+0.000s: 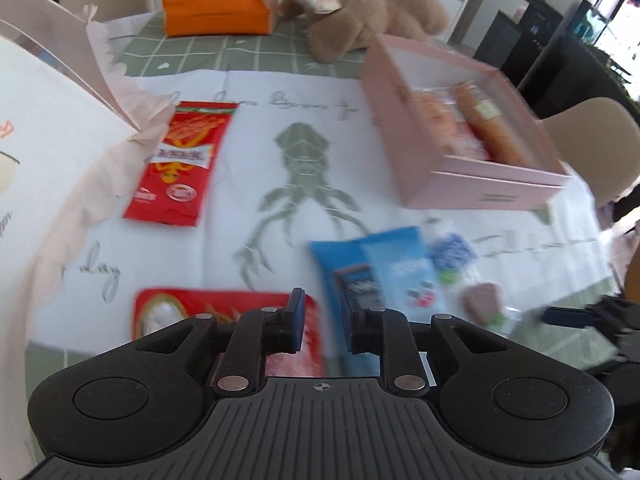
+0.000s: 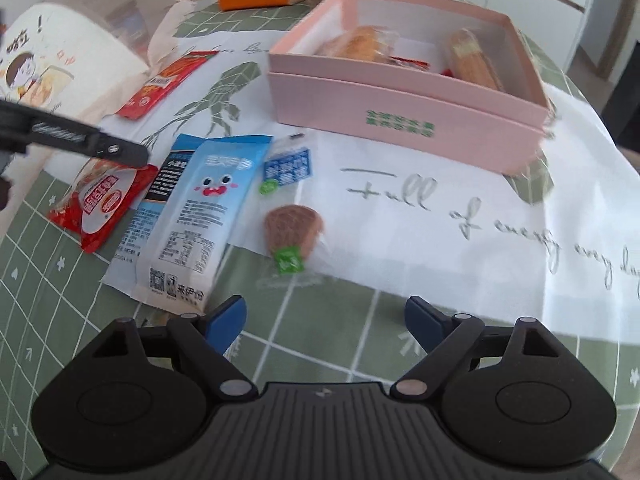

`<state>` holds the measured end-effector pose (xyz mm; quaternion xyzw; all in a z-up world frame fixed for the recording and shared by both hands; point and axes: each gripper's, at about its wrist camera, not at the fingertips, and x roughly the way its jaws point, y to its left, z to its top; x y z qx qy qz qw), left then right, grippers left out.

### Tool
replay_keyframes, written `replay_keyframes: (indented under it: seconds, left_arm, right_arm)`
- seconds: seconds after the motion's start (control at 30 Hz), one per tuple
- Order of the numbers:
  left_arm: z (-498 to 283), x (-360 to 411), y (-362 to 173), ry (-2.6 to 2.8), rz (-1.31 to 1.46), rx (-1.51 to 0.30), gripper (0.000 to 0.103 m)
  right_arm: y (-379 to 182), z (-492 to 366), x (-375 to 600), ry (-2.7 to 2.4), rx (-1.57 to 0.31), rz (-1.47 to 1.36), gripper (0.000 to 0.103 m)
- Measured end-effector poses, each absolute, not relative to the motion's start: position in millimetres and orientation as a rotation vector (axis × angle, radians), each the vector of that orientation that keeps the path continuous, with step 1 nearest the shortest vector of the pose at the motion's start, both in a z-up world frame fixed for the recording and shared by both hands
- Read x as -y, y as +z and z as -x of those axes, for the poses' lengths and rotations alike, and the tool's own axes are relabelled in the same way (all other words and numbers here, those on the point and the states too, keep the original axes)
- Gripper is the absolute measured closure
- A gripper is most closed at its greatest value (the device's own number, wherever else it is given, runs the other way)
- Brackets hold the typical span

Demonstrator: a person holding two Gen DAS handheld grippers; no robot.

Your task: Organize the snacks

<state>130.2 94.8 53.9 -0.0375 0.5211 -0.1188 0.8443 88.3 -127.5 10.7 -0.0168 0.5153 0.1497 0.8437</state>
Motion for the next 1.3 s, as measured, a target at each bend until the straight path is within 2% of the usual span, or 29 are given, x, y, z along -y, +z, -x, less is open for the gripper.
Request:
replay_keyframes:
  seconds: [0.23,0.33,0.4,0.47,0.5,0.53,0.57,0.93,1.07,1.3]
  left_arm:
    - [-99,-42,50,-0.333,-0.014,-1.151,0.076]
    - [-89,-27,43,-0.329,-0.051,-1.139,0.076]
    - [-89,-25,40,-0.305,-0.044,-1.139,0.076]
    - [-91,-24,40,-0.281,-0.036,-1.14,0.076]
    - [-92,-22,40,-0.271,-0.04,-1.139,0.076]
    - [-94,-20,40,-0.262,-0.046,-1.137,0.076]
    - [-96,-16,39,-0.256,-0.053,-1.136,0.076]
    - [-111,1,34,-0.164,-0.217,-1.077,0.067]
    - [-115,-15,33,-0.109,-0.24,-1.062,0.065]
    - [-130,-69,40,-0.006,-0.112,-1.07,0.065]
  right_arm:
    - [12,-94,127,0.31,-1.056,0.047,0.017]
    - [14,-101,123,0.308,-1.025,0.054,0.02]
    - [15,-108,121,0.305,-0.995,0.052,0.027]
    - [15,-116,119,0.325,-0.99,0.044,0.046]
    - [15,-120,118,0.343,-0.991,0.04,0.051]
    - [16,-122,116,0.346,-0.988,0.055,0.062]
    - [17,-124,116,0.357,-0.991,0.068,0.066]
    - [17,-119,137,0.364,-1.008,0.075,0.066]
    - [17,-116,135,0.366,-1.005,0.084,0.066]
    - [16,-117,107,0.417,-1.003,0.117,0.065]
